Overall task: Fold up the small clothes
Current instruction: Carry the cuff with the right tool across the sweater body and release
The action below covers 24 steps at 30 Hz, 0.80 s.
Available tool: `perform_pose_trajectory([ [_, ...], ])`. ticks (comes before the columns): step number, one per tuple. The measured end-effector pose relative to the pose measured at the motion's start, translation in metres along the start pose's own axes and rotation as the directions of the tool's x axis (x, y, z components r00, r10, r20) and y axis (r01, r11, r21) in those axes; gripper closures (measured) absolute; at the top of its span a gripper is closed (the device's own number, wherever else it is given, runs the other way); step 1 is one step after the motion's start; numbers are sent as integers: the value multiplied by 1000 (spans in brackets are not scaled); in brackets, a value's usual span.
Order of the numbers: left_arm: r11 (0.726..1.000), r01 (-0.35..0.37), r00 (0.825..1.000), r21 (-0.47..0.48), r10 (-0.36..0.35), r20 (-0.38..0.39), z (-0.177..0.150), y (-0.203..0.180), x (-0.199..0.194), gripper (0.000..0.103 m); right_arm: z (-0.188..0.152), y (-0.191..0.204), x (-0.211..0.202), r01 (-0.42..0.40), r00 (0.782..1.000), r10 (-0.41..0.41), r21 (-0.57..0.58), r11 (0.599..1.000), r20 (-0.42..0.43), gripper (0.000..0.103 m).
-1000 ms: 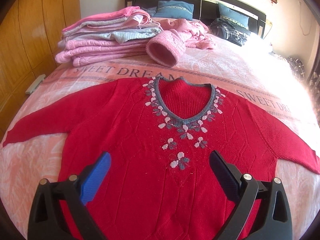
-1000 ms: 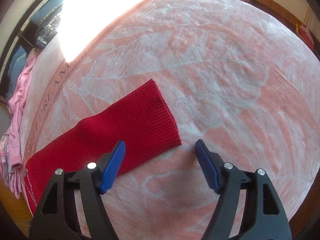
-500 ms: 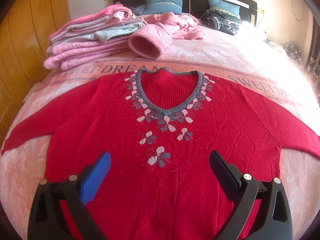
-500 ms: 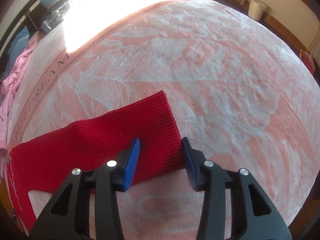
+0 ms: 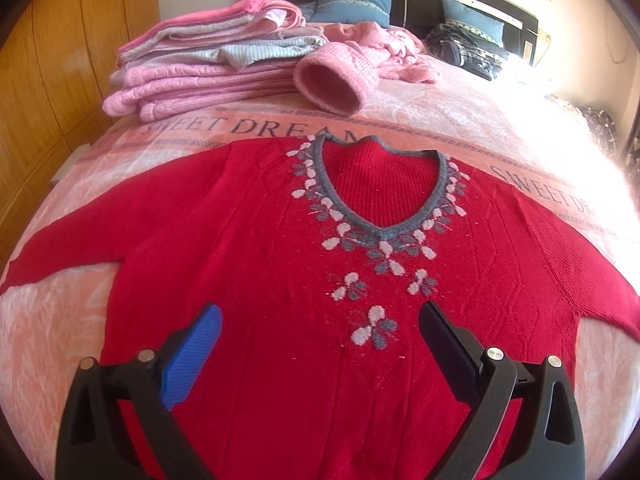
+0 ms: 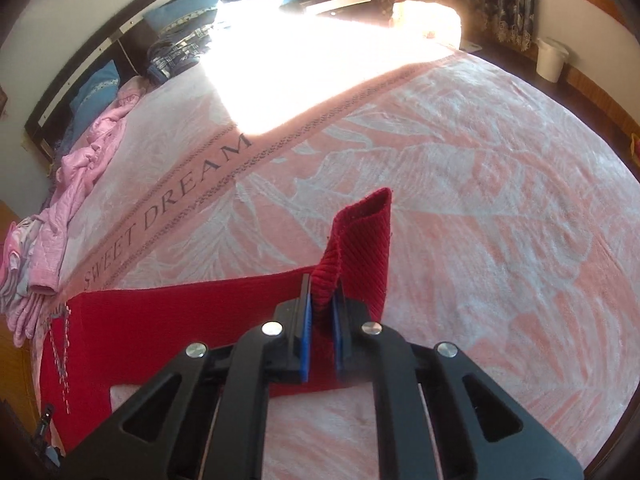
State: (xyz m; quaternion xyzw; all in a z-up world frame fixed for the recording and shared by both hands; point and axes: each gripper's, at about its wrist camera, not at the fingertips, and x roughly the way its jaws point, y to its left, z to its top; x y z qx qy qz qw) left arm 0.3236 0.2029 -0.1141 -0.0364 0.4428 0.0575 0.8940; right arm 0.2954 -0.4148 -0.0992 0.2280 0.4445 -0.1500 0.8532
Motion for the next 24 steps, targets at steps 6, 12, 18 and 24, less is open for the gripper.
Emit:
perform_pose_trajectory([
  [6,1000,9,1000,-9,-9,-10,6,24,5,4,-12,121,-7,-119,993,121,-187,975,2,96],
  [12,1000,23,1000,9,-23,-1,9,41,1,4,-47,242,-6,-241,970,235,-349,906,-59,96],
  [18,999,43,999,-6,-43,-10,7,63,1,4,-95,337,6,-336,942,300,-436,835,-151,96],
  [24,999,49,999,-16,-49,-12,6,82,2,4,-138,405,19,-410,912,334,-476,778,-240,96],
])
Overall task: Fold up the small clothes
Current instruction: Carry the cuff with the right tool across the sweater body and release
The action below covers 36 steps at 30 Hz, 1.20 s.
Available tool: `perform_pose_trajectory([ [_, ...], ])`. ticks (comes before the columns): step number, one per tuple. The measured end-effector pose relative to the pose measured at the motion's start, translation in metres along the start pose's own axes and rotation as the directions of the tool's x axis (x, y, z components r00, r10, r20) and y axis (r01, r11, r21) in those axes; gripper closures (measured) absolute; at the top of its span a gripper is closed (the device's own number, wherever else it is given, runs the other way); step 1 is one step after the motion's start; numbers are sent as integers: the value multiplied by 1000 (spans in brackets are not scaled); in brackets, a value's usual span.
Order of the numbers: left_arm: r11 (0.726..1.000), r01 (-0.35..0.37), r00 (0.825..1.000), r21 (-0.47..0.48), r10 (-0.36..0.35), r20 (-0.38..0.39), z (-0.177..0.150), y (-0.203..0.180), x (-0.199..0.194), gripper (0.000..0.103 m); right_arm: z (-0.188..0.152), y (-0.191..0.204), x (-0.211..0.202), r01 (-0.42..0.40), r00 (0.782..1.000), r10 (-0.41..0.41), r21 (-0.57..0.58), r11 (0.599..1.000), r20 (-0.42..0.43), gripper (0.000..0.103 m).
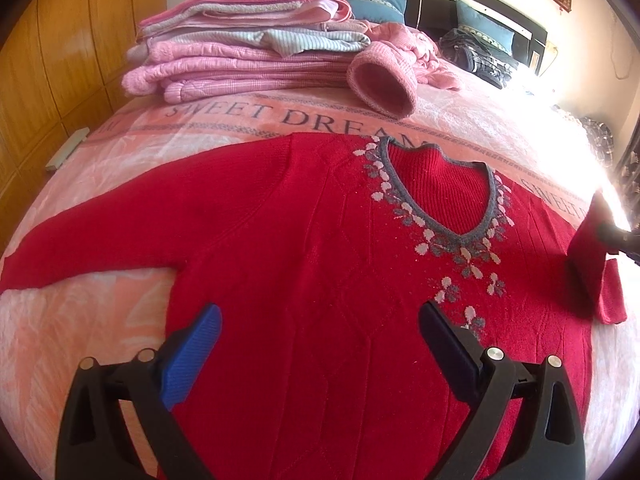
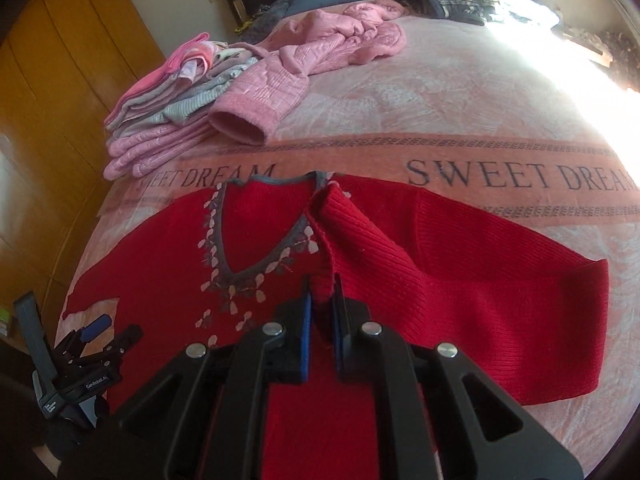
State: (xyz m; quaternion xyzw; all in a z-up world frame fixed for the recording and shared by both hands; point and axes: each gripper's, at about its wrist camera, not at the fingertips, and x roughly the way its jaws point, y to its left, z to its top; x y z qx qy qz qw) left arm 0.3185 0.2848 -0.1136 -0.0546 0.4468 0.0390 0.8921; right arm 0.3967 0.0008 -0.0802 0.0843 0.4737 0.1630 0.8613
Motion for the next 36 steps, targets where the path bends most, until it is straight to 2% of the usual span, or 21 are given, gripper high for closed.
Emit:
perform_pose_trajectory([
  [6,1000,-5,1000,-6,5,1,0,16,1,4,-5,46,37,-35,998,32,-48,998,-54,96],
  [9,1000,0,1000,-15,0,0,0,18,1,4,-9,51,58,-38,995,35,-36,999,-90,96],
  [11,1000,7,1000,-18,-7,1,1,16,0,4,-14,50,67,-49,992,45,-32,998,-119,91],
  [13,1000,26,1000,-15,-26,4,2,9,-1,4,-18,44,65,-93,988,92,-3,996,-127,84],
  [15,999,44,999,-2,-44,8,3,-3,-1,4,-20,36,54,-163,980,165,30,986,-113,76],
  [20,990,141,990,8,-141,-21,5,-47,5,4,-19,3,12,-186,980,189,56,981,-54,76],
  [27,972,234,969,1,-233,-81,6,-116,29,4,-46,-67,-24,-108,993,111,90,990,-33,76],
  [32,972,233,967,-27,-234,-103,12,-145,46,4,-68,-106,-41,-102,994,106,117,988,-30,76],
  [35,966,250,960,-69,-257,-111,13,-152,57,8,-77,-119,-50,-109,993,112,113,988,-24,76],
  [36,965,248,960,-79,-256,-112,13,-154,59,15,-79,-122,-51,-109,993,113,113,988,-25,76],
])
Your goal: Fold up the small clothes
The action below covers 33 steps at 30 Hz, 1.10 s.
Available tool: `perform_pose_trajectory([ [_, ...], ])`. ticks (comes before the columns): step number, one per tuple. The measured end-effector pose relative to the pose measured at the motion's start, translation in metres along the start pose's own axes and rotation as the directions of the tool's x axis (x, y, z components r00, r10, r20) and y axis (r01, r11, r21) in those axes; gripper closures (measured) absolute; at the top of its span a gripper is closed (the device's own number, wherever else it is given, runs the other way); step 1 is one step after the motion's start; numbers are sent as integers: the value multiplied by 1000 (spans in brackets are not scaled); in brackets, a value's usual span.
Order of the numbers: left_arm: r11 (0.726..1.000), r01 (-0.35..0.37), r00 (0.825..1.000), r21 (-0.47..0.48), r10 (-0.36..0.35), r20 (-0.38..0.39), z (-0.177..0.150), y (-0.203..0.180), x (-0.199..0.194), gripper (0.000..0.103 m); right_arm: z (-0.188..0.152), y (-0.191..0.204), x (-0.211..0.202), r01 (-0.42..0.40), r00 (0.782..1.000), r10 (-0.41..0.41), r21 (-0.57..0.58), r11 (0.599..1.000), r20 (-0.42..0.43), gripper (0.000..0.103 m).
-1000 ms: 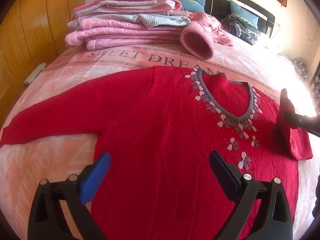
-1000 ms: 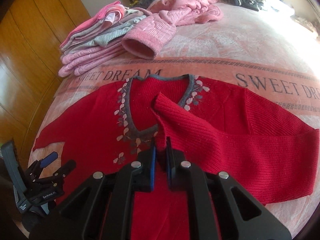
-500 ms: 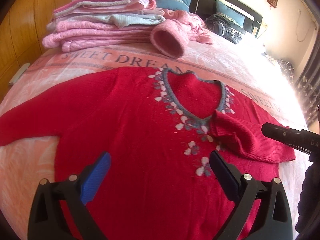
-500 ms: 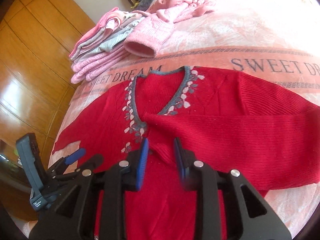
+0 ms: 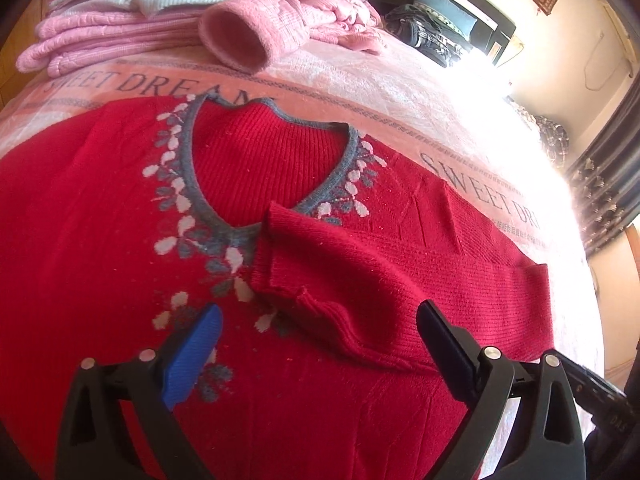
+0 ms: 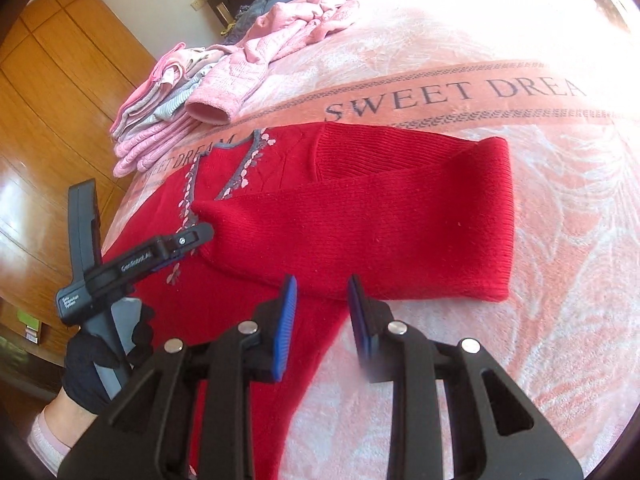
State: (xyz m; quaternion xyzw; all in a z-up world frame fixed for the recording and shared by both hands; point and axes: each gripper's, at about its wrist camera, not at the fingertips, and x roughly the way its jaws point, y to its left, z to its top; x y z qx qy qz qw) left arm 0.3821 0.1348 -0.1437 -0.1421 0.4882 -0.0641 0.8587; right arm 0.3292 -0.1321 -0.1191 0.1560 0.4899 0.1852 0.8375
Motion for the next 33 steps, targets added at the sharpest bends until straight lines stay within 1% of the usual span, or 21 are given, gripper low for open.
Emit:
perform_pose_trajectory([
  [1,1000,-18,1000,-3,18,5,-1,-2,2,22,-2,-3,-2,3,1000,-3,-2,1000,0,76],
  [2,999,-40,999,0,40,14,-1,-4,3,26,-5,-6,-4,8,1000,-8,-5,1000,1,76],
  [3,998,-55,998,6,55,30,-1,-5,3,37,-6,-9,-5,13,1000,-13,-8,1000,1,76],
  [4,998,-66,997,13,65,44,-1,-6,3,51,-8,-11,-6,16,1000,-16,-8,1000,0,76],
  [5,997,-72,996,16,71,50,-1,-6,2,60,-10,-14,-7,19,1000,-19,-6,1000,-2,75],
  [6,997,-74,996,11,74,50,-1,-5,2,75,-12,-18,-8,23,1000,-23,-3,1000,-4,75],
  [7,998,-58,997,-3,58,51,0,-2,2,88,-13,-21,-8,27,1000,-27,3,1000,-4,75],
  [9,999,-21,997,-35,23,69,1,4,-3,98,-14,-27,-9,31,1000,-31,20,999,-4,75],
  [11,999,3,995,-43,2,103,2,8,-11,98,-13,-32,-10,25,1000,-25,41,999,0,75],
  [13,999,11,990,-39,-5,143,4,9,-23,99,-11,-33,-10,20,1000,-20,51,998,3,75],
  [15,999,11,979,-36,-3,203,7,12,-39,99,-8,-30,-10,25,1000,-25,48,999,8,75],
  [17,999,4,967,-37,6,256,13,20,-56,99,-3,-28,-11,17,1000,-18,53,998,19,75],
  [20,998,-11,947,-54,28,321,25,41,-79,99,5,-24,-11,14,999,-17,61,998,38,75],
  [23,996,-41,928,-76,67,368,38,70,-96,99,12,-24,-8,6,999,-10,88,996,44,75],
  [24,995,-49,924,-93,80,373,41,82,-100,99,14,-24,-5,1,999,-5,96,995,45,75],
  [26,991,-58,925,-124,100,367,45,104,-102,99,16,-22,2,-17,999,12,104,994,42,75],
  [28,985,-95,920,-143,142,365,46,123,-100,99,19,-18,12,-40,999,36,116,992,33,75],
  [30,979,-125,922,-161,175,345,45,140,-92,99,20,-15,24,-48,999,47,123,991,14,75],
  [31,977,-128,930,-169,177,323,44,148,-86,99,20,-14,30,-41,999,41,126,991,5,75],
  [33,977,-121,955,-177,163,247,40,162,-66,99,18,-15,41,-21,1000,22,135,991,-9,75],
])
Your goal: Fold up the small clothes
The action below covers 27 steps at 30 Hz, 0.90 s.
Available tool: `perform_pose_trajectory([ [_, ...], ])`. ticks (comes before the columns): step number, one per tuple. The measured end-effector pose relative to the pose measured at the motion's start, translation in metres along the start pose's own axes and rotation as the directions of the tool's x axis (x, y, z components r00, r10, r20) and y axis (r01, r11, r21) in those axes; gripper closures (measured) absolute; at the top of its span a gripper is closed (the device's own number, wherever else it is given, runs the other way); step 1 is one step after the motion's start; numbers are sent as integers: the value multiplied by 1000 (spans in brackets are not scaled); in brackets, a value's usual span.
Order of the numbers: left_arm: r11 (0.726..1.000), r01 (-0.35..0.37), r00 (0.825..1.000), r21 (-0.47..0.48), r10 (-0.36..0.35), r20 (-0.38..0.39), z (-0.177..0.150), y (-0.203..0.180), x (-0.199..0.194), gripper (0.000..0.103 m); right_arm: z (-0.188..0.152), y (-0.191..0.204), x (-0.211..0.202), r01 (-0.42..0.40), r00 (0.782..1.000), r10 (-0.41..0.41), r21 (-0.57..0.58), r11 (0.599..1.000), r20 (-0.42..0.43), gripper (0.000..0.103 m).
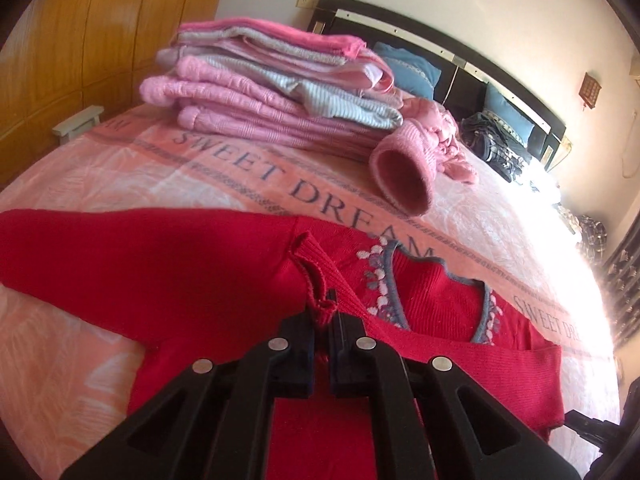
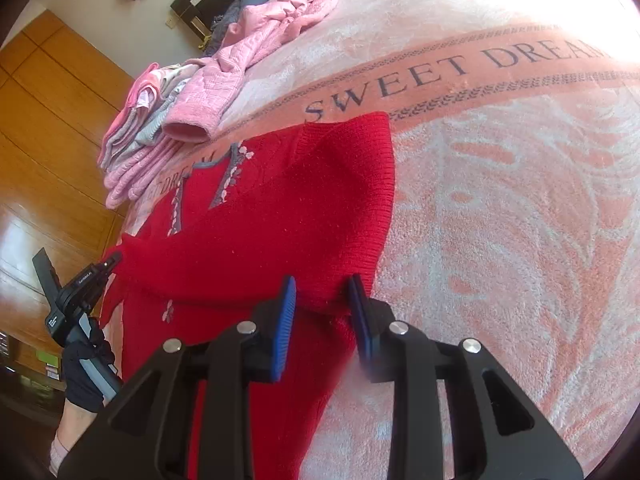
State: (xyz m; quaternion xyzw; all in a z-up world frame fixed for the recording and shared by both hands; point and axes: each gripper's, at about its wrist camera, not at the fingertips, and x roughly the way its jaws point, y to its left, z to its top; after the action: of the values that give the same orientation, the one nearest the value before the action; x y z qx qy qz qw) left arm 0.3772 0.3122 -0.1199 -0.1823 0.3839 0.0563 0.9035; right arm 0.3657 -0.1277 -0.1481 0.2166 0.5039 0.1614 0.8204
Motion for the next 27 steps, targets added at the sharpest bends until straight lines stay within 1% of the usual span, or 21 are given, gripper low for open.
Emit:
perform_pose_trajectory([
  [2,1000,-24,997,-4,24,-68,-11,10,18,97,-3,-4,9,25,1000,-25,12,1000,-15,74],
  [3,999,-39,995,-3,38,-94,-16,15,24,94,-4,-5,12,51,998,-51,11,999,-23,75],
  [4,999,-35,995,-6,35,-98,-20,20,27,90,-5,-5,14,77,997,-77,4,997,-25,74],
  [5,1000,-23,996,-1,23,-85,-22,22,25,90,-6,-5,17,105,994,-105,-8,994,-38,72],
  [7,999,-33,995,28,35,-91,-19,20,20,87,-8,-3,18,116,992,-117,-28,993,-41,72],
  [8,998,-51,996,26,53,-78,-15,21,14,84,-8,-1,17,121,992,-123,-38,992,-41,72],
  [9,998,-58,997,10,58,-44,-10,23,4,74,-7,2,15,123,991,-125,-49,991,-38,71],
  [10,998,-59,998,-12,59,-2,-4,25,-8,68,-6,6,10,127,991,-129,-60,990,-24,71],
  [12,998,-48,997,-27,49,65,9,25,-27,65,-4,17,0,133,991,-132,-88,987,18,71],
  [13,999,-25,996,-22,26,82,15,23,-33,63,-2,25,-6,127,992,-124,-104,986,40,71],
  [15,1000,26,995,2,-26,91,20,13,-38,60,1,38,-10,98,995,-92,-129,987,48,70],
  [16,999,50,995,13,-51,86,20,7,-37,58,2,44,-8,86,996,-80,-137,987,44,69],
  [18,994,103,994,32,-104,45,14,-5,-27,57,1,52,1,86,996,-83,-146,986,27,69],
  [20,991,125,992,43,-125,-9,3,-14,-13,57,-3,53,14,97,995,-98,-140,985,-1,69],
  [21,991,124,992,52,-122,-35,-2,-17,-5,57,-4,51,20,104,994,-107,-130,986,-14,69],
  [23,994,95,992,62,-89,-86,-11,-18,12,57,-9,45,32,122,991,-127,-110,986,-47,70],
  [24,996,68,991,60,-61,-120,-16,-15,21,57,-11,42,34,117,991,-123,-107,987,-50,70],
  [25,997,60,987,49,-52,-149,-21,-11,29,57,-13,41,34,113,992,-119,-111,987,-46,70],
  [27,996,81,989,45,-74,-129,-26,-5,30,58,-13,41,34,110,992,-117,-115,987,-52,70],
])
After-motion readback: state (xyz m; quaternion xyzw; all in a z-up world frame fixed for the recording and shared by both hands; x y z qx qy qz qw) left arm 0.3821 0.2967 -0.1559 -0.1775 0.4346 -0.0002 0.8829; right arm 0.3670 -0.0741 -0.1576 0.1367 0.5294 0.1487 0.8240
